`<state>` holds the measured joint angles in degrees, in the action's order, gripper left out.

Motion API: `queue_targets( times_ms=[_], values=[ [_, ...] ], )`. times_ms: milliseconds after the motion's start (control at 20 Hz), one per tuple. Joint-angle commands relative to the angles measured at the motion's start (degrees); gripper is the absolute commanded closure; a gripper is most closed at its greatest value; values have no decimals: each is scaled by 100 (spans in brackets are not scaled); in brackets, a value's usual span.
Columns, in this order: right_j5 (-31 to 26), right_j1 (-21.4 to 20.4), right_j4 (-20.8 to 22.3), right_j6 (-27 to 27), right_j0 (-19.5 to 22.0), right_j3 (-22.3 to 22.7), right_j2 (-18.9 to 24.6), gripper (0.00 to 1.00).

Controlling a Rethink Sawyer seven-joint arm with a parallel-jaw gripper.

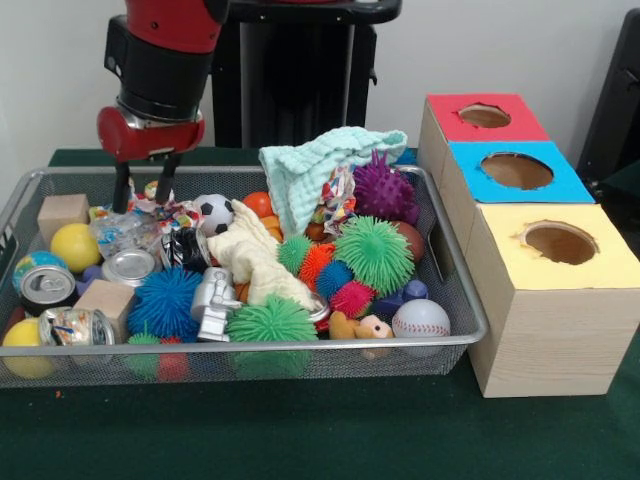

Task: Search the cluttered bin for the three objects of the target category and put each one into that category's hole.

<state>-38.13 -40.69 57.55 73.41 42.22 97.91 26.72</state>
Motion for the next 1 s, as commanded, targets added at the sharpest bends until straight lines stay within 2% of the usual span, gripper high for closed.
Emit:
queue_targets(
  times_ms=[50, 250, 400, 650, 1000],
  values=[
    [-244, -306, -117, -755, 80, -131, 95, 0],
    [84, -24, 43, -698, 255, -143, 92, 0],
    [443, 583, 347, -488, 259, -354, 42, 0],
    [367, 1453, 37, -624, 610, -516, 127, 0],
    [294, 1683, 48, -695, 672, -652, 154, 0]
  ],
)
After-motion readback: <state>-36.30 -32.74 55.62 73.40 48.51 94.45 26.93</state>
